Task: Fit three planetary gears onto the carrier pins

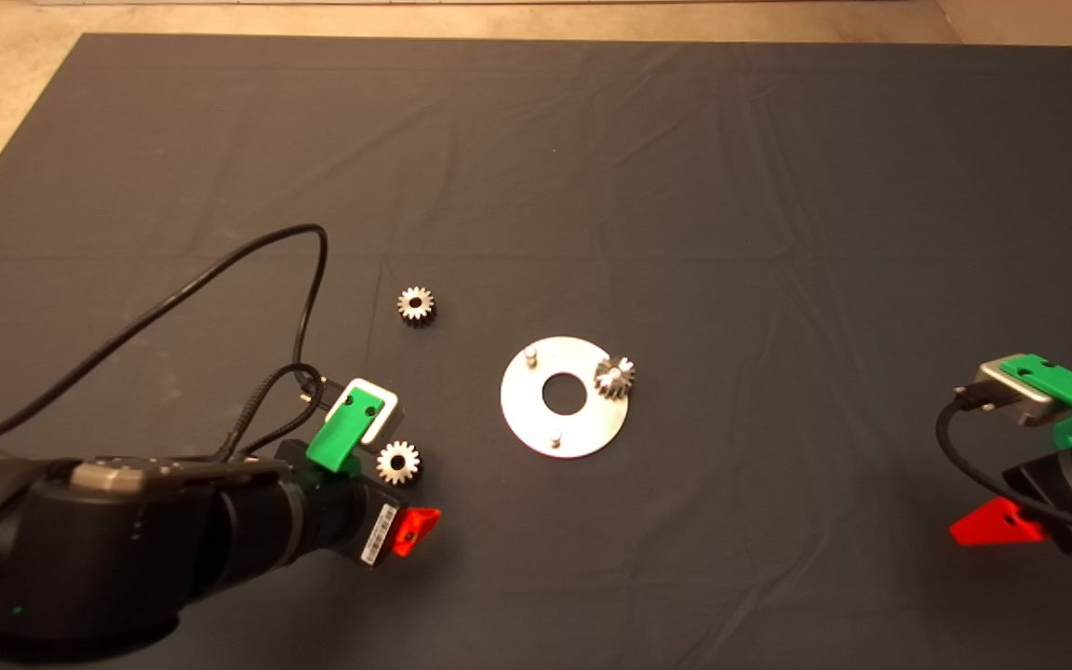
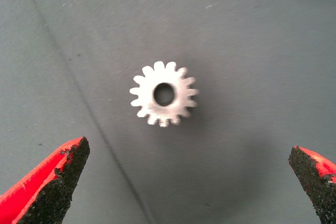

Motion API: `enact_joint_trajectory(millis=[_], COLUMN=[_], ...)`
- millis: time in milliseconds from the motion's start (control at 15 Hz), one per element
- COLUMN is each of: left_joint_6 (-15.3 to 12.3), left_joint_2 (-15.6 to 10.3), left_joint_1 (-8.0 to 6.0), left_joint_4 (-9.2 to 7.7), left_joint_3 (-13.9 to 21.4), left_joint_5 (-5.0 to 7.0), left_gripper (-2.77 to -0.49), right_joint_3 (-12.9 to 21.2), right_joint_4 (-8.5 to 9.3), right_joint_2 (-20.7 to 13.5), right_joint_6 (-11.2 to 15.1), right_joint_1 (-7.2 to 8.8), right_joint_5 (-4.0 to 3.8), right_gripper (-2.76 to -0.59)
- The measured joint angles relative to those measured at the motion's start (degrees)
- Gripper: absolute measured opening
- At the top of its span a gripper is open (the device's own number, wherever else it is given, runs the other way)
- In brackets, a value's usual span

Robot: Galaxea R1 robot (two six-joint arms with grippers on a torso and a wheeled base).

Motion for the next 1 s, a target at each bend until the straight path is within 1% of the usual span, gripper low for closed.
enact_joint_trajectory(millis=[133,333,600,800,1000], left_joint_6=[2.2,3.9,5.0,5.2,5.6], left_joint_2=[0.0,0.0,0.0,0.1,0.6], left_joint_1=[0.29,0.29,0.29,0.29,0.29], left_joint_4=[0.33,0.96,1.21,1.27,1.34], left_joint_3=[-1.2,-2.5,-3.6,-3.9,-5.2], left_joint_5=[0.00,-0.01,0.00,-0.02,-0.03], left_gripper=[-0.50,-0.50,-0.50,-0.50,-0.50], right_joint_3=[0.0,0.0,0.0,0.0,0.0], right_joint_4=[0.02,0.00,0.00,0.01,0.00], right_joint_2=[0.0,0.0,0.0,0.0,0.0], right_joint_6=[0.0,0.0,0.0,-0.1,-0.1], right_joint_1=[-0.01,-0.01,0.00,0.00,0.00], right_joint_5=[0.01,0.00,0.00,0.00,0.00], right_gripper=[-1.33,-1.33,-1.33,-1.33,-1.33])
